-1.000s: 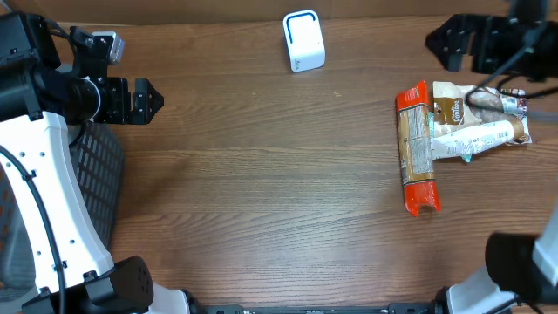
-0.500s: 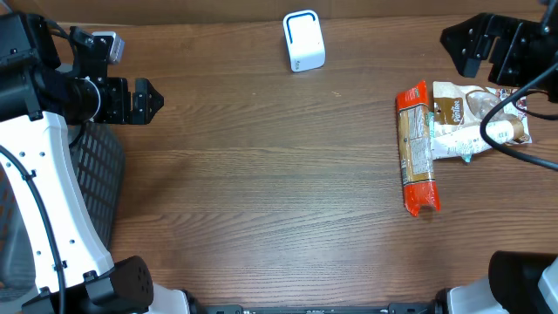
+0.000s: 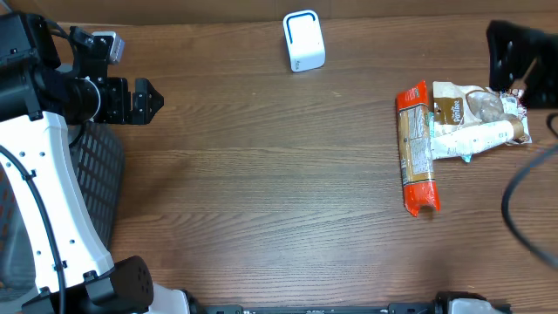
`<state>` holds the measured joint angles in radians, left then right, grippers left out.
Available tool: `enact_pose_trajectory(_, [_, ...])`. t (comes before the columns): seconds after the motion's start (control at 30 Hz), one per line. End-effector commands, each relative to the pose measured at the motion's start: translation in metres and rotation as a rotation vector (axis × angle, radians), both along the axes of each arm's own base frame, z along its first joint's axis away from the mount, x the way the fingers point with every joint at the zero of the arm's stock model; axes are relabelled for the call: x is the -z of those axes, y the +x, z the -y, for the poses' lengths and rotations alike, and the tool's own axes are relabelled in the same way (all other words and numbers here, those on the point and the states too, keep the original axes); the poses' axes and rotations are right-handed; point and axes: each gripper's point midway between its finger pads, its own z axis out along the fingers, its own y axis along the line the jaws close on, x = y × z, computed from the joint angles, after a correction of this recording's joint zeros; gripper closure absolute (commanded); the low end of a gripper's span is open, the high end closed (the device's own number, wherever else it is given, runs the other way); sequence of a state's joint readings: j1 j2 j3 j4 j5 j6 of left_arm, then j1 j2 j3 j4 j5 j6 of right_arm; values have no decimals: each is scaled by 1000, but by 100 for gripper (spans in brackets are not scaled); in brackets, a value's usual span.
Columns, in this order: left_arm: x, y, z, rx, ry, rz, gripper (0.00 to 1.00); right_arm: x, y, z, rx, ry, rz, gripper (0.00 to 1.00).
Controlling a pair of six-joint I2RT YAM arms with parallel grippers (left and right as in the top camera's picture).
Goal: Scan the item barcode
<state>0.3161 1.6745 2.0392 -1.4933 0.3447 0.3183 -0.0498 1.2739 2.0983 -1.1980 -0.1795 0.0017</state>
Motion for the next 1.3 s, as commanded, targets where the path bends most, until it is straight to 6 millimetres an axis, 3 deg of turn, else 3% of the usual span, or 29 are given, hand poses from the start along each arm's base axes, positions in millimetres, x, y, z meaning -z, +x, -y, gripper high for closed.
enact_pose_trajectory(0.0, [-2, 1, 2, 26, 3, 13, 1, 27, -6, 1, -26, -114, 21, 0])
enact_pose_trajectory(0.3, [-2, 1, 2, 26, 2, 13, 0, 122, -14, 0, -2, -91, 333, 0])
enact_pose_trajectory(0.4, [-2, 1, 2, 26, 2, 13, 0, 164, -24, 0, 7, -41, 409, 0])
enact_pose_trajectory(0.57, [-2, 1, 2, 26, 2, 13, 0, 236, -37, 1, 42, 24, 426, 0])
enact_pose_trajectory(0.7, [-2, 1, 2, 26, 3, 13, 1, 273, -41, 4, 68, 29, 405, 0])
enact_pose_trajectory(1.0, [-2, 1, 2, 26, 2, 13, 1, 330, -47, 12, 116, 21, 327, 0])
enact_pose_trajectory(1.27, [-2, 1, 2, 26, 2, 13, 0, 338, -52, -4, 27, 35, 300, 0])
